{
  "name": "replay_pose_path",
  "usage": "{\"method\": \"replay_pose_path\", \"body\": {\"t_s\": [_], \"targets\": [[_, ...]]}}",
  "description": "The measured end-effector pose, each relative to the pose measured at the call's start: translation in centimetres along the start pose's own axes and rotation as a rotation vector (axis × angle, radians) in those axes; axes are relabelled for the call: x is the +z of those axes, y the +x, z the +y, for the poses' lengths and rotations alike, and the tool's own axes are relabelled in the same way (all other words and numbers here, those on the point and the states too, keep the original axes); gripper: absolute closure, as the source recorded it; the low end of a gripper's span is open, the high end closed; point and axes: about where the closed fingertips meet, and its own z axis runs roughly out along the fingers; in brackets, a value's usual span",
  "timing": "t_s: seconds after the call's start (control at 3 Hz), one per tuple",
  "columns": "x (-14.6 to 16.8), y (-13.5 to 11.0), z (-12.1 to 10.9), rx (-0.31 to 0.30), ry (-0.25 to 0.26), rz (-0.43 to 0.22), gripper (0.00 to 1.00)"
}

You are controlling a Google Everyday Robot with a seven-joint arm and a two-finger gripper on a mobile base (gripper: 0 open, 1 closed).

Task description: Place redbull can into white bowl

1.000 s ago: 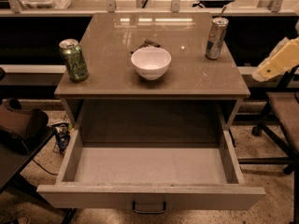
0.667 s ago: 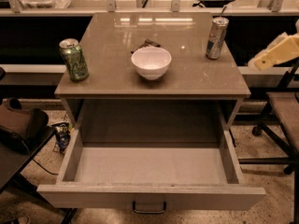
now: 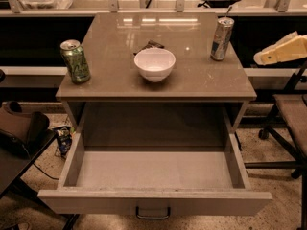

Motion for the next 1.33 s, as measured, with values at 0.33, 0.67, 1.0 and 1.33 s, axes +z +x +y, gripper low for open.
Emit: {"method": "replay_pose_path", "body": {"t_s": [0.33, 0.67, 1.0, 1.33], "targets": [[1.0, -0.3, 0.4, 0.038, -0.001, -0.024, 0.00], [5.8, -1.3, -0.3, 0.198, -0.015, -0.142, 0.00], [13.4, -1.2, -1.8, 0.360, -0.029, -0.240, 0.00], [17.4, -1.0, -2.0, 0.413, -0.040, -0.276, 0.00]]}}
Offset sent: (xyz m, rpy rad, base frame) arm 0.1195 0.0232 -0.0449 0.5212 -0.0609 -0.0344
